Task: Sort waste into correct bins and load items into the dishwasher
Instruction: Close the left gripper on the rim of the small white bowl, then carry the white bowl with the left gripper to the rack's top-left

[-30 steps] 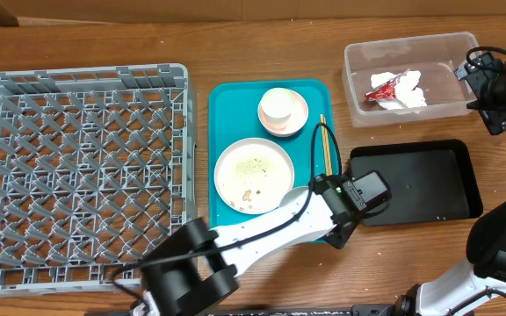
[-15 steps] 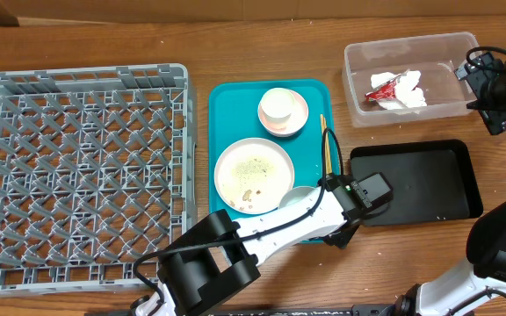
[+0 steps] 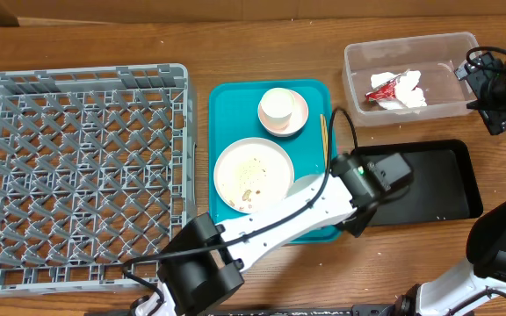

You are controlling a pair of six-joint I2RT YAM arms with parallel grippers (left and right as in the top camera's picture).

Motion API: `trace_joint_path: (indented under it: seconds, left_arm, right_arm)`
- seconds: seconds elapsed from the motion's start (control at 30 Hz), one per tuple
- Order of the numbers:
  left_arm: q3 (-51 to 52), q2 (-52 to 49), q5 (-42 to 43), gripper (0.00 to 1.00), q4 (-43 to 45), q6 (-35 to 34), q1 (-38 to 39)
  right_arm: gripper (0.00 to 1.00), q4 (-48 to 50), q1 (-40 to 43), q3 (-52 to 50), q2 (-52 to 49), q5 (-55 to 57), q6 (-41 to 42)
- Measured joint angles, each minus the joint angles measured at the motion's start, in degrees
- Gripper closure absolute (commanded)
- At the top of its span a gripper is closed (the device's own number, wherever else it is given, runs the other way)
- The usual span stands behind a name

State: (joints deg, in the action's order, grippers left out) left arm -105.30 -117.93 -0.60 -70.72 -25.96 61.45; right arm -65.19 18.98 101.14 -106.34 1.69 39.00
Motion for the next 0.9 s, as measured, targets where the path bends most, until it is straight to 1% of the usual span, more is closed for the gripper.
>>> trace_joint_path:
  seconds: [0.1,0.2,0.37,0.47,0.6,0.73,0.9]
  left_arm:
    - [-6.9,0.0,0.4,0.96,-5.2,0.0,-2.4]
    - [-13.6,0.3,1.1,0.96,-8.2,0.0,-6.6]
    - [-18.5,4.0,4.3,0.96,-9.1,0.5,-17.9]
    - [-19.0,7.4,7.4,0.96,-9.5,1.1,-27.0]
    - [-19.5,10.6,16.8,0.96,-10.3,4.3,-42.6]
    - [-19.5,10.9,28.4,0.96,-10.3,9.0,-58.6]
    - [-18.6,10.1,42.0,0.96,-10.2,15.8,-74.4]
  right_arm:
    - [0.00,0.0,0.0,0.0,0.0,0.0,0.0]
    - [0.00,0.0,0.0,0.0,0.0,0.0,0.0]
    - [0.00,0.0,0.0,0.0,0.0,0.0,0.0]
    - [0.00,0.0,0.0,0.0,0.0,0.0,0.0]
    - [0.00,0.0,0.0,0.0,0.0,0.0,0.0]
    - [0.00,0.0,0.0,0.0,0.0,0.0,0.0]
    - [0.00,0.0,0.0,0.0,0.0,0.0,0.0]
